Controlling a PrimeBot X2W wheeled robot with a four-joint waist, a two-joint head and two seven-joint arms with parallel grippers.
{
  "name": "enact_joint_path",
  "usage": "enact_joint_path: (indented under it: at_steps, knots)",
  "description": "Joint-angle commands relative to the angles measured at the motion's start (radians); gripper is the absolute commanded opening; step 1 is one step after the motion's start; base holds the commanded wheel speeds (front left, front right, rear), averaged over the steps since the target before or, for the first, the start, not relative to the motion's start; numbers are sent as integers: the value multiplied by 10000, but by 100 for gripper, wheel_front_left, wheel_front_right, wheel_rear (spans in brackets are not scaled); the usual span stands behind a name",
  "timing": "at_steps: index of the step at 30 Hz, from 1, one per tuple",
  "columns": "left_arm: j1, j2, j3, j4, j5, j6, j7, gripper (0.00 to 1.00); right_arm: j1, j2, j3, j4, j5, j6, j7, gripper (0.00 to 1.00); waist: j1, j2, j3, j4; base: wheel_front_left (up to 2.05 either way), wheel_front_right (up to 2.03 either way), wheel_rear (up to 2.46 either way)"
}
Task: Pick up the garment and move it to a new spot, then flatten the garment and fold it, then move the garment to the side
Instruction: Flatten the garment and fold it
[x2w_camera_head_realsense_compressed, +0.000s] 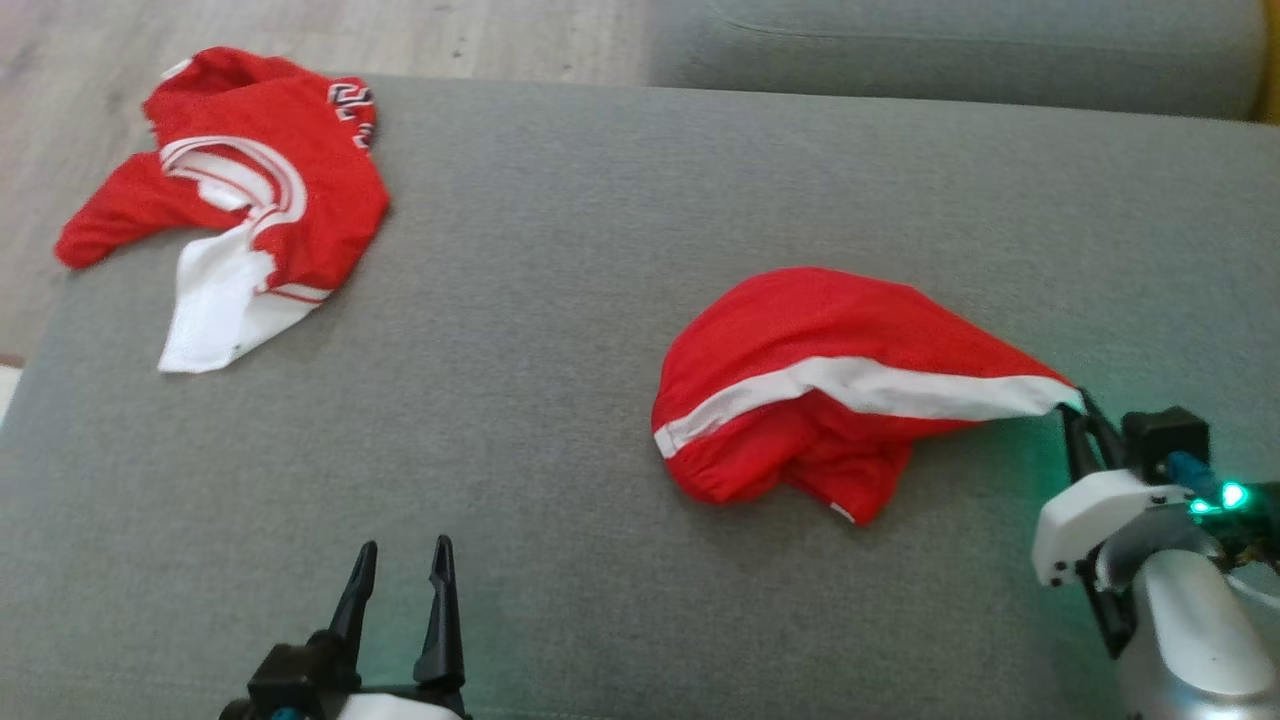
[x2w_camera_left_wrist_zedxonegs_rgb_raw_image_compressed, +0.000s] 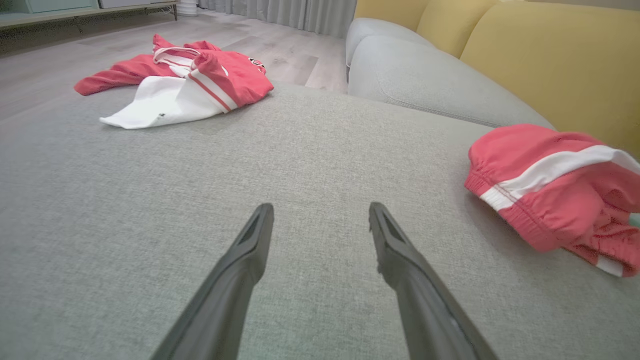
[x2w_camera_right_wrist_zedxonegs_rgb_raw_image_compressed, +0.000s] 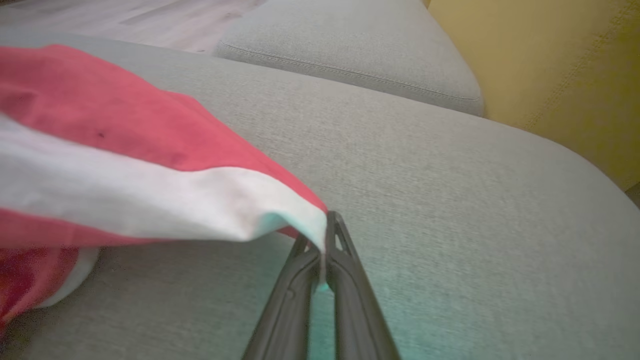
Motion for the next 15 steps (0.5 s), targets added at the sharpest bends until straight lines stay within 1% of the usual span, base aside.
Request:
enact_joint_path:
  at_steps: [1, 7, 8, 9, 10, 11, 12, 13, 15]
  knots:
    - [-462, 16, 230, -261, 75, -51, -143, 100, -75, -210, 81, -470, -163, 75, 33, 0, 0, 0, 69, -227, 0, 0, 0]
    - [-621, -66, 163, -198, 109, -101, -180, 100, 206, -392, -91, -709, -385, 75, 343, 0, 0, 0, 272, -531, 0, 0, 0]
    - [-644, -81, 148, -183, 113, -111, -185, 100, 239, -404, -148, -717, -391, 75, 375, 2, 0, 0, 292, -561, 0, 0, 0]
    - [-664, -92, 133, -160, 116, -121, -189, 100, 268, -428, -211, -733, -419, 75, 390, 14, 0, 0, 306, -586, 0, 0, 0]
    - [-664, -92, 133, -160, 116, -121, -189, 100, 268, -428, -211, -733, -419, 75, 390, 14, 0, 0, 306, -586, 0, 0, 0]
    - [-681, -101, 128, -134, 120, -124, -194, 100, 293, -441, -265, -745, -445, 75, 400, 28, 0, 0, 311, -612, 0, 0, 0]
    - [-690, -108, 129, -107, 119, -127, -199, 100, 313, -419, -320, -755, -436, 75, 401, 60, 0, 0, 306, -642, 0, 0, 0]
    - [-693, -114, 134, -81, 116, -130, -206, 100, 330, -382, -356, -780, -410, 75, 361, 100, 0, 0, 284, -674, 0, 0, 0]
    - [-672, -125, 136, -7, 112, -153, -223, 100, 446, -255, -367, -884, -297, 75, 219, 100, 0, 0, 147, -758, 0, 0, 0]
